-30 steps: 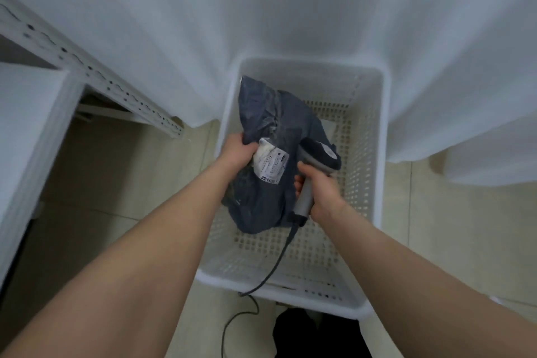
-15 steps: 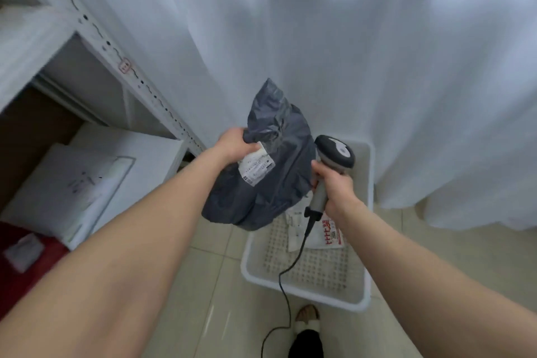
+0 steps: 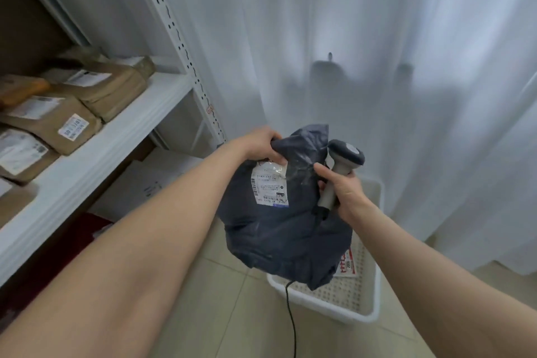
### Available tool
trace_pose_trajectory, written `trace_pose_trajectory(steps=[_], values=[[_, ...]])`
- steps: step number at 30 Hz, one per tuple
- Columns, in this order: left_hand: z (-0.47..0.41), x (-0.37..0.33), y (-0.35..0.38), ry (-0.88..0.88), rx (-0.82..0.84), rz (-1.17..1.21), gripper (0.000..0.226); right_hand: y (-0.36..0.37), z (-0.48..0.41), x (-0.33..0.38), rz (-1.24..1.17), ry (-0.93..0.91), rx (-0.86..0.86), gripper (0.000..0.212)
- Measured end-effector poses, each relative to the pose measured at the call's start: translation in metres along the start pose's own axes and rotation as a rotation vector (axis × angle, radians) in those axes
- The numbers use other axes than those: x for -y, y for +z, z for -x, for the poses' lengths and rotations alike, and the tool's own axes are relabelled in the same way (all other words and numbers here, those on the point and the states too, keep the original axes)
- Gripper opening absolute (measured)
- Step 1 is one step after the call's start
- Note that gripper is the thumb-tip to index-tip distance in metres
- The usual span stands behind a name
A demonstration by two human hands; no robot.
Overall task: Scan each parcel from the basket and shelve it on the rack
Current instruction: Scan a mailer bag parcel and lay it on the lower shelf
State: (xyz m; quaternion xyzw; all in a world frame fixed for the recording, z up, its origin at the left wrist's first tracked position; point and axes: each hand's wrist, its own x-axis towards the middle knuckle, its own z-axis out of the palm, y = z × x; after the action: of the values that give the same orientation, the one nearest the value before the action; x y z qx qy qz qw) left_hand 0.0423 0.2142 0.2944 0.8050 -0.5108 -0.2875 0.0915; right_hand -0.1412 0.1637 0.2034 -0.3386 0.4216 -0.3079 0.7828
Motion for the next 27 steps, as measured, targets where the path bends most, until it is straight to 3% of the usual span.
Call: trace_pose_trajectory(steps=[3,6,9,13,17,27], values=[[0.019,0.003,-0.022,0.003,-0.112,-0.007,0.027,0.02,0.018,0.005,0.076,0.009,-0.045,0.023],[0.036,0.021,-0.045,-0.016,-0.298,0.056,0.039,0.041,0.031,0.013,-0.002,0.068,-0.077,0.02],[0.058,0.055,-0.064,-0.141,-0.532,0.14,0.079,0.059,0.043,0.019,-0.09,0.126,-0.059,0.016],[0.09,0.107,-0.066,-0.374,-0.483,0.38,0.116,0.079,0.061,0.024,-0.154,0.155,0.018,0.016],[0.117,0.14,-0.046,-0.4,-0.427,0.787,0.11,0.096,0.074,0.029,-0.234,0.148,0.036,0.02],[0.129,0.163,-0.03,-0.479,-0.39,1.007,0.081,0.116,0.085,0.039,-0.402,0.136,0.02,0.02]])
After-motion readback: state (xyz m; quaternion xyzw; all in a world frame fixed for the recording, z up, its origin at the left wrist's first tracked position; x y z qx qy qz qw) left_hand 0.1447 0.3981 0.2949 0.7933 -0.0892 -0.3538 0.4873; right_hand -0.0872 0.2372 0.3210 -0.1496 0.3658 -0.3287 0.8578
